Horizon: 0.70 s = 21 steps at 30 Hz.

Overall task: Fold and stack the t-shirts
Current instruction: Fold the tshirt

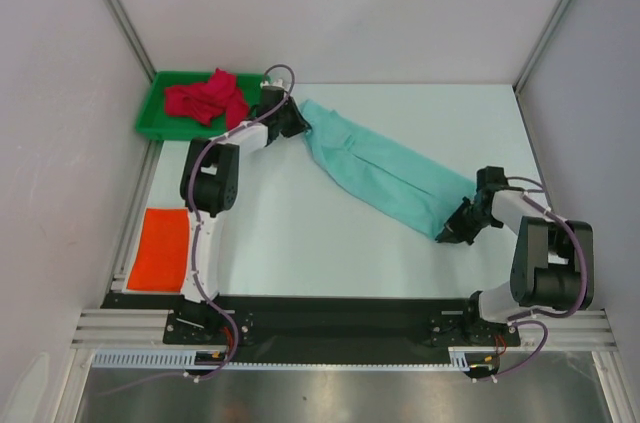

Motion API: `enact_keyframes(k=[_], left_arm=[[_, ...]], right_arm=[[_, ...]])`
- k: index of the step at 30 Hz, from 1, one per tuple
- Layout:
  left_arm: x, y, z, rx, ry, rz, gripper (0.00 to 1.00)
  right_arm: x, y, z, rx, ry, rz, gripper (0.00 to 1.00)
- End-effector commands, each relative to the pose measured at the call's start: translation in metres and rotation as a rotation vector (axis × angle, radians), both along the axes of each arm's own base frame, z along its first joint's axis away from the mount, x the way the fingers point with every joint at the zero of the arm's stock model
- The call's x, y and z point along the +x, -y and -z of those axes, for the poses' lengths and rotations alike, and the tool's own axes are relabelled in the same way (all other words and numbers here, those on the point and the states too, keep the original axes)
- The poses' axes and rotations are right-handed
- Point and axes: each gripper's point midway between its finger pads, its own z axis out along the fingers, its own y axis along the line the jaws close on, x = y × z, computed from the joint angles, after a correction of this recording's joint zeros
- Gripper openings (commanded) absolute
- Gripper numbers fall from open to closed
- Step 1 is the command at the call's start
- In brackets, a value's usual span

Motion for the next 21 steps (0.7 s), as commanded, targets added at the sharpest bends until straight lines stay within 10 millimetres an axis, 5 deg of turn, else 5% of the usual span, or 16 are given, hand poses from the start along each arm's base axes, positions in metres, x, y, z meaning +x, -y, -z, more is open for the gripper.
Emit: enact_keyframes(k=[1,2,6,11,17,21], left_arm=[[0.028,0.035,-0.021,-0.037,0.122,0.070,0.00],[0.033,0.041,-0.009,-0.042,0.121,0.077,0.00],[0.068,0.064,-0.034,-0.100,0.222,0.088,0.00],[0.092,0.065,-0.070,-0.106,0.347,0.064,0.01],[0.101,0.038,-0.076,-0.100,0.378,0.016,0.04],[0.104,0.016,-0.082,-0.043,0.405,0.028,0.18]], right_arm=[[-0.037,-0.032,-0.001,0.034,-0.111,-0.046,0.00],[-0.039,-0.038,-0.001,0.035,-0.110,-0.055,0.00],[-0.058,-0.085,-0.002,0.069,-0.104,-0.165,0.00],[-0.068,-0.138,-0.003,0.113,-0.073,-0.261,0.00],[-0.076,-0.214,-0.003,0.183,-0.029,-0.373,0.00],[-0.073,-0.266,-0.008,0.228,0.032,-0.426,0.03]])
